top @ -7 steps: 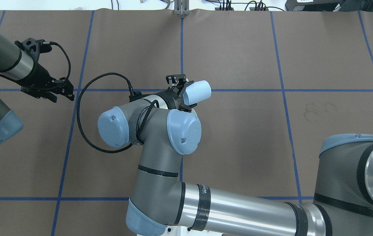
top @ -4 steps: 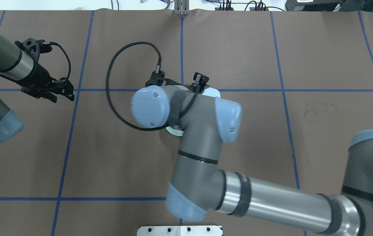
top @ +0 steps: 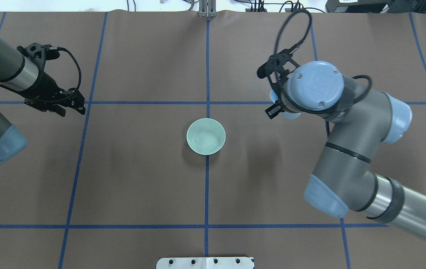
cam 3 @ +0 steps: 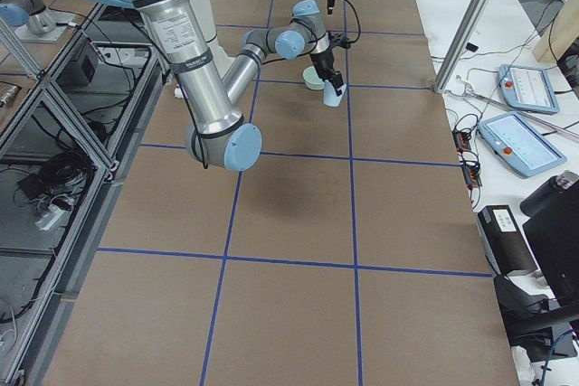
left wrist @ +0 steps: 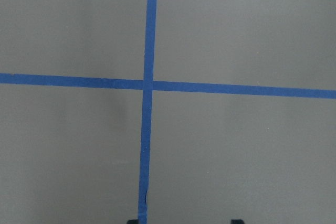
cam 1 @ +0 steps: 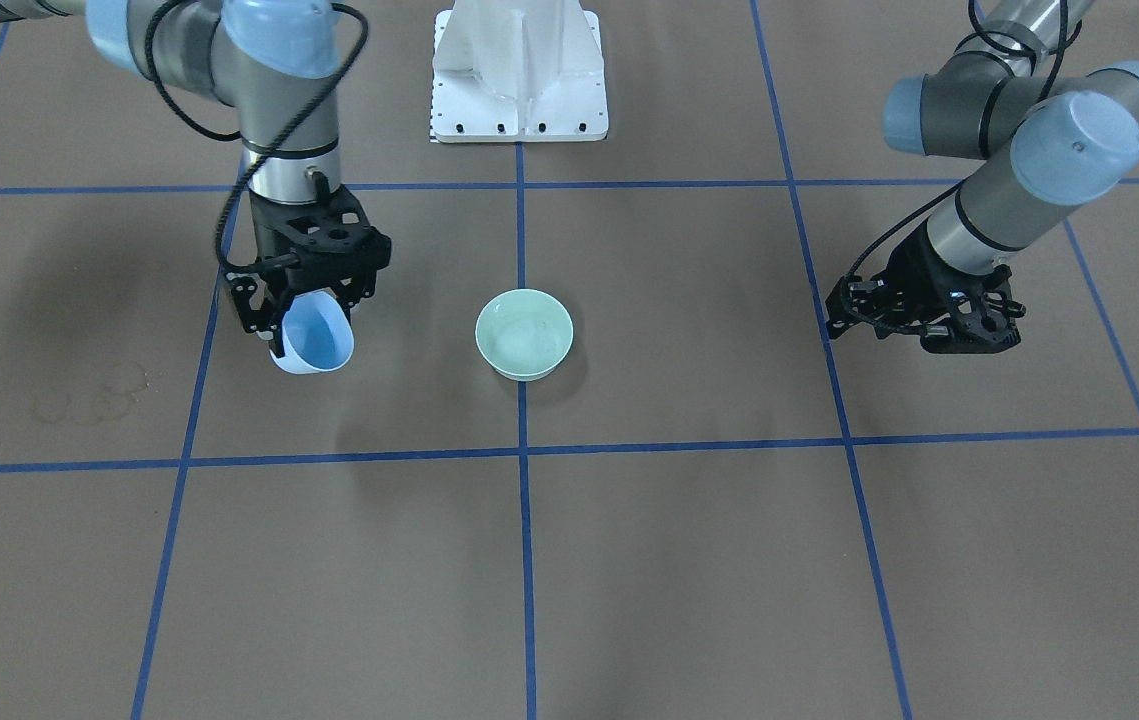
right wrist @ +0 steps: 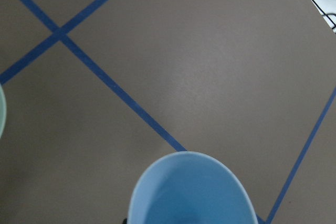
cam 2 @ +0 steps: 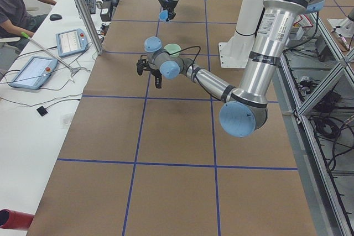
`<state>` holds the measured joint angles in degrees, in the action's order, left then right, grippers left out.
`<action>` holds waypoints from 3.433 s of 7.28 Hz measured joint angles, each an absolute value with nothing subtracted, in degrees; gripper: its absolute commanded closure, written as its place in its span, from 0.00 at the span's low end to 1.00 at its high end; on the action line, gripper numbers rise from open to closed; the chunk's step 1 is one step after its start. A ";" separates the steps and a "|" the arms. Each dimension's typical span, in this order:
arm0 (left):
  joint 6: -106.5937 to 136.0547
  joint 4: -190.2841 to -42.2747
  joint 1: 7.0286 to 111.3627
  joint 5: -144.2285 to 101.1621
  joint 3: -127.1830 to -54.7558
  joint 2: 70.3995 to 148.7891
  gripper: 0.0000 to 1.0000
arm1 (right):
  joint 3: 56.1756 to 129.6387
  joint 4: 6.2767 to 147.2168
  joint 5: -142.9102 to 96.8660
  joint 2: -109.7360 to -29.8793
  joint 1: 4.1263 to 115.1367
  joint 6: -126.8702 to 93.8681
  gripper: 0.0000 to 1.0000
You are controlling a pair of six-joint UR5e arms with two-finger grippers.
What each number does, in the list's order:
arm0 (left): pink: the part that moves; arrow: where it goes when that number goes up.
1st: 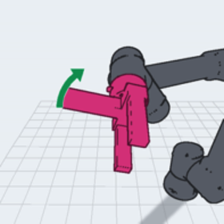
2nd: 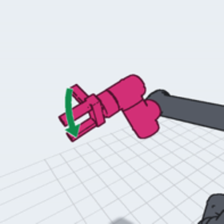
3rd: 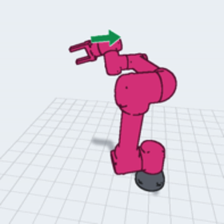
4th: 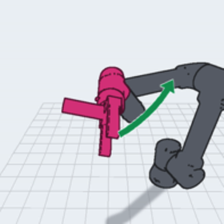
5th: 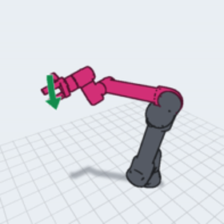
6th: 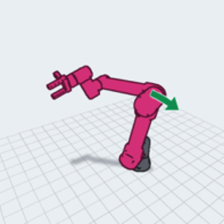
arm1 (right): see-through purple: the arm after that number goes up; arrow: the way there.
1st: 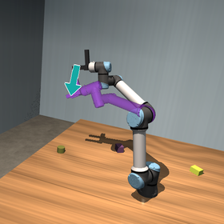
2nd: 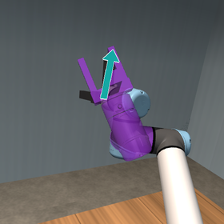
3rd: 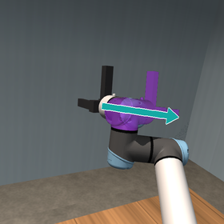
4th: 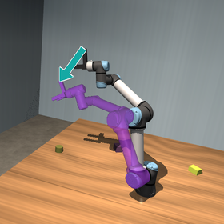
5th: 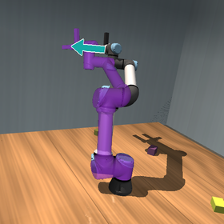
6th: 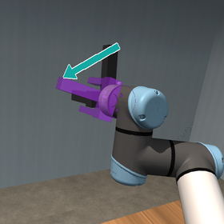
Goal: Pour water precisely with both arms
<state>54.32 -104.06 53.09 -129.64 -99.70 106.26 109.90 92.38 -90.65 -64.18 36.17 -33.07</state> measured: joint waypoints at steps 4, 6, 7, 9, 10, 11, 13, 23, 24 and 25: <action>54.50 -104.06 53.05 -129.64 -99.99 106.33 0.34 | 112.22 63.57 -100.36 -90.29 48.44 -37.14 1.00; 54.59 -104.06 53.04 -129.64 -100.04 106.34 0.34 | 109.89 52.70 -105.23 -98.81 54.24 -38.12 1.00; 54.69 -104.06 53.05 -129.62 -100.08 106.42 0.34 | 106.35 43.30 -105.79 -101.59 55.16 -41.37 1.00; 54.89 -104.03 53.08 -129.60 -100.22 106.49 0.33 | 99.47 28.03 -105.44 -103.48 55.37 -49.59 1.00; 54.94 -104.04 53.08 -129.57 -100.33 106.49 0.33 | 98.24 25.53 -105.27 -103.67 54.94 -51.06 1.00; 54.98 -104.06 53.08 -129.56 -100.43 106.50 0.33 | 97.86 24.55 -104.48 -103.68 53.63 -51.47 1.00; 54.98 -104.06 53.08 -129.59 -100.47 106.49 0.33 | 97.75 22.05 -100.15 -104.60 48.91 -51.34 1.00; 55.11 -103.63 53.17 -129.64 -102.09 106.19 0.33 | 96.93 17.14 -95.86 -107.75 42.39 -51.95 0.00; 55.11 -103.63 53.17 -129.64 -102.11 106.18 0.33 | 96.78 17.12 -95.73 -107.75 42.32 -52.00 0.00; 55.11 -103.62 53.17 -129.62 -102.11 106.17 0.33 | 96.75 17.06 -95.71 -107.74 42.30 -52.02 0.00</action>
